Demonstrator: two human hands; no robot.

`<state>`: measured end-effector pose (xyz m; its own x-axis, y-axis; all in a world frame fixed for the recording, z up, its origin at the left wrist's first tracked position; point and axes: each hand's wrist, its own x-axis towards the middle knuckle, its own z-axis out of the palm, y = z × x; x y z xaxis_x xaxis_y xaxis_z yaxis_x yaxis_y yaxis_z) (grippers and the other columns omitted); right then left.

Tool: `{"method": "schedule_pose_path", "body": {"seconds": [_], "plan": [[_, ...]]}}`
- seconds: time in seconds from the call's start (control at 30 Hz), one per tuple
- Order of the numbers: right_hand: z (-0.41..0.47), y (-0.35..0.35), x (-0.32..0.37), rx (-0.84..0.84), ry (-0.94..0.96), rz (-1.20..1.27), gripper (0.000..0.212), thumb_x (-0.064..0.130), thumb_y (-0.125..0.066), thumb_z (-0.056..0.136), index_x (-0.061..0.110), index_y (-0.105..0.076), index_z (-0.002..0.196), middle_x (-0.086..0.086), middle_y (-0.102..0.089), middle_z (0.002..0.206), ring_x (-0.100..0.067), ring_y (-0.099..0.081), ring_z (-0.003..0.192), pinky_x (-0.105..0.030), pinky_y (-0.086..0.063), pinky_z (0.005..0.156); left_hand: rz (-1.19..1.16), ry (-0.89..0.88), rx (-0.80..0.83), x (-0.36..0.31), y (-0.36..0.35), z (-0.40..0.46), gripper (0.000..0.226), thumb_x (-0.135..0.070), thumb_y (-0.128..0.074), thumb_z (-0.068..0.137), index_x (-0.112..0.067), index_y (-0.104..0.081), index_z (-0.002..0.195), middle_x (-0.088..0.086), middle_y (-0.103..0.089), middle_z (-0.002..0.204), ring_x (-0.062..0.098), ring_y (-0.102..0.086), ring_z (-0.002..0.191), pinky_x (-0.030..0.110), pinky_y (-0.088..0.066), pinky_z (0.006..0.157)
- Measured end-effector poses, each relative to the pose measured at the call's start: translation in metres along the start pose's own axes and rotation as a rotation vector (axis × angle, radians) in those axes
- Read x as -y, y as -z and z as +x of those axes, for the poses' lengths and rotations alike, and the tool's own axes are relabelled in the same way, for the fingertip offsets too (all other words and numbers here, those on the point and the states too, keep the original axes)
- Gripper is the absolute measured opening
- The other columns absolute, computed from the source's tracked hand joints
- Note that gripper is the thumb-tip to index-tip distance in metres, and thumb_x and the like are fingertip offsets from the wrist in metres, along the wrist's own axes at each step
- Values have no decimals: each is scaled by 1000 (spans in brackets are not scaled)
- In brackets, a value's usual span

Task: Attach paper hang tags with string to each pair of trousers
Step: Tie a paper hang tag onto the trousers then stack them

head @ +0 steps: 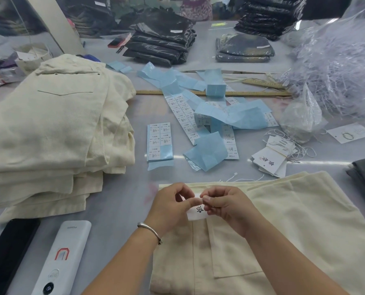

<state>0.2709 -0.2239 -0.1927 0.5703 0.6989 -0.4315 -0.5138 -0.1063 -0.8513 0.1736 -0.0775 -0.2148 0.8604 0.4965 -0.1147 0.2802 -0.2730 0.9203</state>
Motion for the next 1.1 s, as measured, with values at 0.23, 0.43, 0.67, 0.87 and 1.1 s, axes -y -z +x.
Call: {"method": "schedule_pose_path", "body": {"seconds": [0.23,0.43,0.67,0.87,1.1], "plan": [[4,-14,-16,-208,-35,16,16,-11,-60,86,0,-66,76,-7,-63,63,-11,-57,51,-18,-48,51,61,-3,-43,8,-8,3,23,-23,-83,72,-23,-61,67,-12,-62,68,2,-44,55,13,-39,57],[-19,-5,-12,-271,88,-200,16,-5,-66,83,8,-74,85,-3,-65,63,-11,-59,54,-19,-50,55,456,-135,4,1,-7,2,26,-39,-78,73,-29,-60,89,-14,-55,95,6,-49,91,17,-36,76],[-89,39,-13,-387,89,-195,14,5,-64,88,6,-74,77,-9,-62,66,-17,-57,55,-22,-45,52,913,-160,296,-22,-58,28,94,-81,-55,65,-26,-39,139,-6,-45,140,18,-35,132,41,-21,114],[-141,60,-20,-566,52,-205,14,3,-58,91,-2,-70,87,-9,-61,66,-17,-55,53,-21,-42,51,1175,-177,456,-36,-71,51,120,-94,-50,40,-24,-36,136,0,-44,136,23,-37,131,46,-29,108],[-206,108,-34,-964,-508,-1048,21,32,-48,95,14,-59,93,-1,-62,87,-22,-61,81,-31,-46,67,1004,-231,620,-55,-93,44,101,-98,-52,45,-25,-57,115,-3,-69,103,17,-63,93,37,-51,82]]}}
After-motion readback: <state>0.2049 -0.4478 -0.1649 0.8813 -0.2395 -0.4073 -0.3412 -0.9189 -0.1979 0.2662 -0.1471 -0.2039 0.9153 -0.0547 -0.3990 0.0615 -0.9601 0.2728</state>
